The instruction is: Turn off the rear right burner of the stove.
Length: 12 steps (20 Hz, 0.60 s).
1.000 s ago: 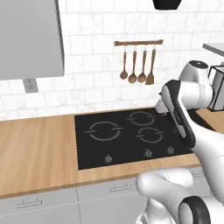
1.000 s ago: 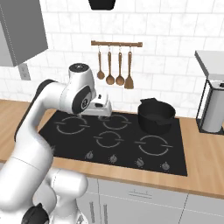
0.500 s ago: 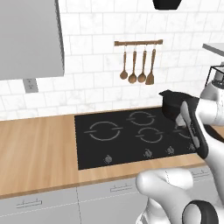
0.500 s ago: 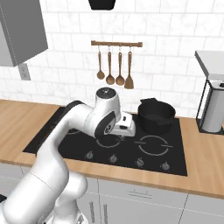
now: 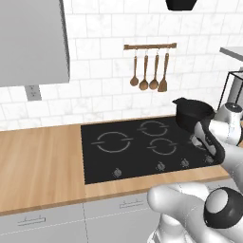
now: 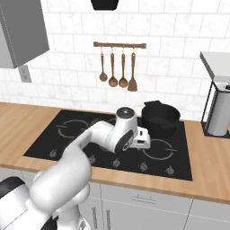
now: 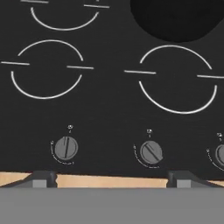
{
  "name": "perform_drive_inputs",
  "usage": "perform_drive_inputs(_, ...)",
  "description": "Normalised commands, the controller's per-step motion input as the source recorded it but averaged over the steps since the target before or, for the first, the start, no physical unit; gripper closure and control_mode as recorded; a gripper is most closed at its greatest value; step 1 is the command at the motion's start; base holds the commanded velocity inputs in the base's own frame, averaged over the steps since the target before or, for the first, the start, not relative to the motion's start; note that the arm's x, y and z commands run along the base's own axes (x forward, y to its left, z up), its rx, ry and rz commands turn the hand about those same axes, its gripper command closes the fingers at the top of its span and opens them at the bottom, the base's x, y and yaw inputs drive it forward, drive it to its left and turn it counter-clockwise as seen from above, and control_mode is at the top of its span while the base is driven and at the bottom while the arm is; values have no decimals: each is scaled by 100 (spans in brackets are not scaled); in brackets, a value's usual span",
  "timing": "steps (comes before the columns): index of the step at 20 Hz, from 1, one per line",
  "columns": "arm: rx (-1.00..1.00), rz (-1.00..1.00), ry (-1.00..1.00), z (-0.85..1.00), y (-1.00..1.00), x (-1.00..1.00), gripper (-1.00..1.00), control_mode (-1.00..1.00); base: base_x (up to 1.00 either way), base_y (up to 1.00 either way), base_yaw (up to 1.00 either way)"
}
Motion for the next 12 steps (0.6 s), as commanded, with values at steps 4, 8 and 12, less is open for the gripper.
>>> perform_drive_inputs(4, 0, 1, 2, -8, -3, 11, -100, -100, 0, 0, 0)
perform_drive_inputs(8, 0, 0, 0, -2, -2, 0, -100, -100, 0, 0, 0)
perform_drive_inputs(12, 0, 0, 0, -1, 0, 0, -100, -100, 0, 0, 0)
